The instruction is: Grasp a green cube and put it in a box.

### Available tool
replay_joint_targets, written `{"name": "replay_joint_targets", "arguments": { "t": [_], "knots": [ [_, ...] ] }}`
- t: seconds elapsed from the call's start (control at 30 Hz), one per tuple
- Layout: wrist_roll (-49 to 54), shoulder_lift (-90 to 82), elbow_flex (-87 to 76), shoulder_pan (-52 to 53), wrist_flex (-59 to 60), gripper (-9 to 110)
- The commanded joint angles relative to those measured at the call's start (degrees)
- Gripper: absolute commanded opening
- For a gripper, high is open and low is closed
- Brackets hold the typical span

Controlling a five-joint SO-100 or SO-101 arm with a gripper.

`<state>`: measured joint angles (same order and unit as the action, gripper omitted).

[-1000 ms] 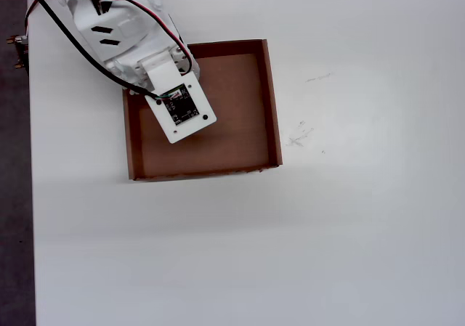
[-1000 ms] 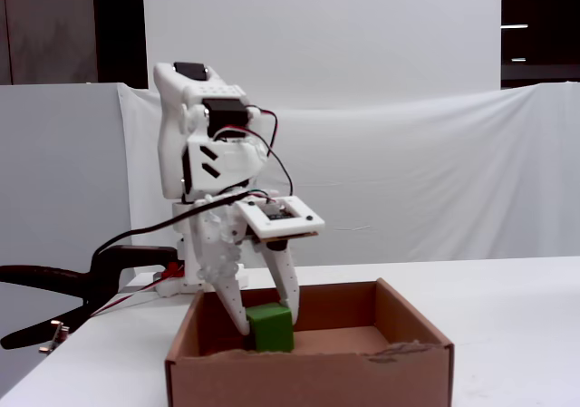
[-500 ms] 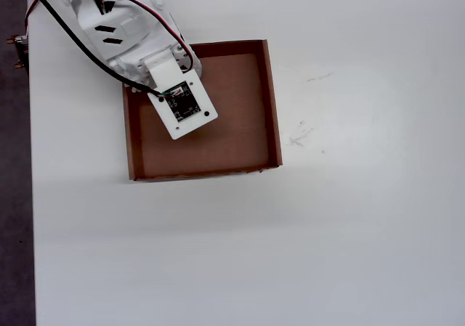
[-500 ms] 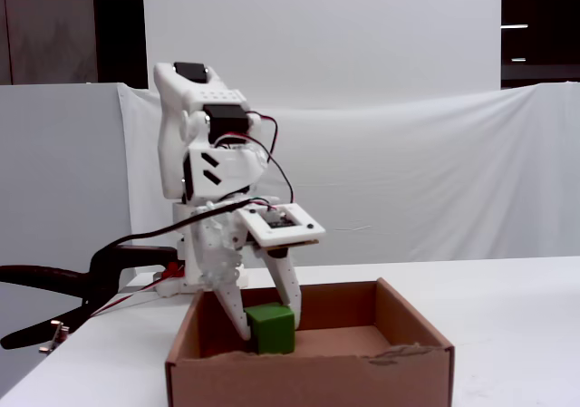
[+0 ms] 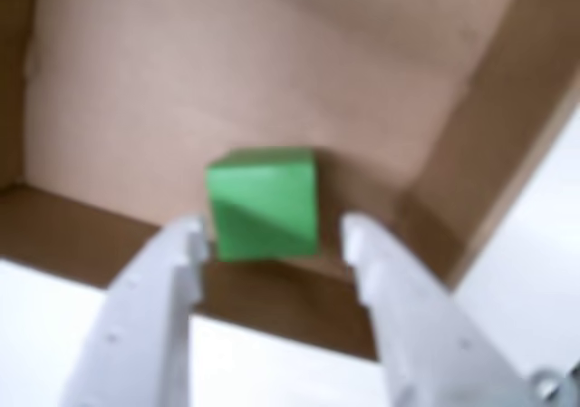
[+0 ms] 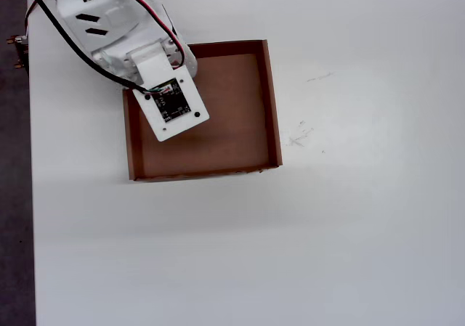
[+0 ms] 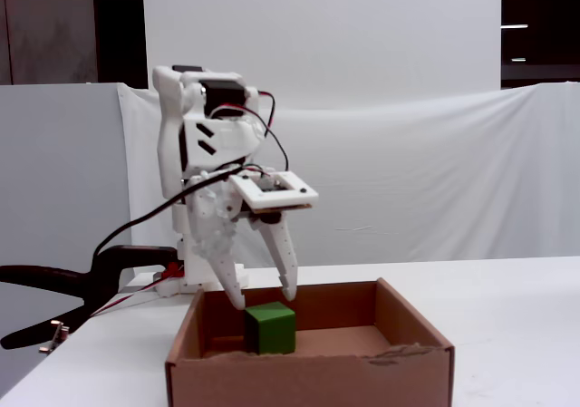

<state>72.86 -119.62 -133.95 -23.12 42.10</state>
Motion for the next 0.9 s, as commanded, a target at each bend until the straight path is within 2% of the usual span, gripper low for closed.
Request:
{"name": "replay_joint_targets", "arguments": {
  "t": [0.0, 0.37, 0.87],
  "knots": [
    [0.0, -7.03, 2.72, 1.58, 4.75, 21],
    [0.0, -29.79, -0.53, 12.3, 28.3, 21],
    [-0.26, -45.88, -19.16, 26.19, 39.2, 21]
  ]
}}
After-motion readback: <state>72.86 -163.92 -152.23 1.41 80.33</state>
